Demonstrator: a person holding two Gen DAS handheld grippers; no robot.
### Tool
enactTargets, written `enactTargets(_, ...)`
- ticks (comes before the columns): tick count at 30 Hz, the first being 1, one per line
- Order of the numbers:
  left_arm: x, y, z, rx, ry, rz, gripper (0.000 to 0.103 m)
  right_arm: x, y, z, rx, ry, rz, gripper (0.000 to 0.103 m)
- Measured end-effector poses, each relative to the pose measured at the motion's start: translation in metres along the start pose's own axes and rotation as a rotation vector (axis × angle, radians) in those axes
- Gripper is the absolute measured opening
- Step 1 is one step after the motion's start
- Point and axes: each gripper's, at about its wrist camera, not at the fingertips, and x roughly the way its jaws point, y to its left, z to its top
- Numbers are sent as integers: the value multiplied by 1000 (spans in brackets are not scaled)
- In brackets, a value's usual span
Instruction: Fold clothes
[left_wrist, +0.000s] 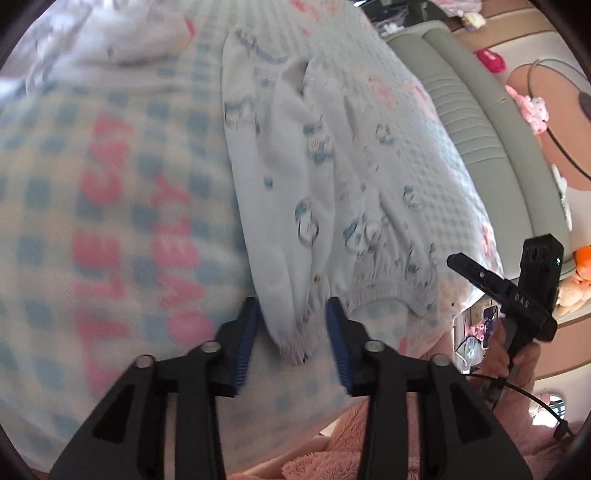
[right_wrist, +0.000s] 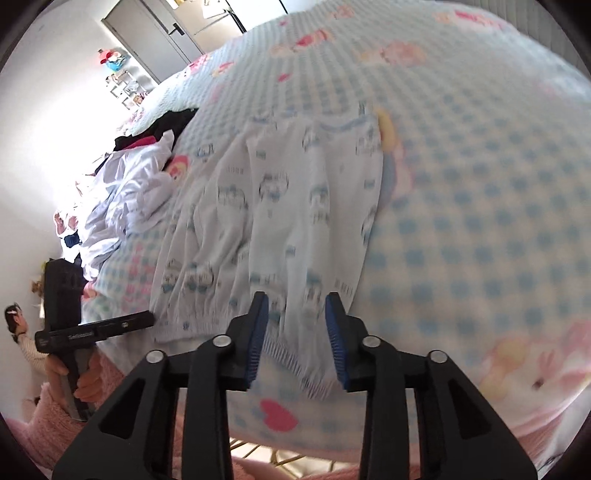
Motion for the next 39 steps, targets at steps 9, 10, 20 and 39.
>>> enactTargets(9,-11,28,107,-38,-159,82,48,49,-24,101,-14,-15,-154,57)
enactTargets(10,-4,32,123,-55,-162,85,48,57,-27,110,-10,-11,-160,57)
enactTargets(20,69,45,213,-135,-131,129,49,136,-49,172,27,73,-217,58)
enactTargets(39,90,15,215,-3,-114,170,7,134,4,180,-154,-8,-265,5)
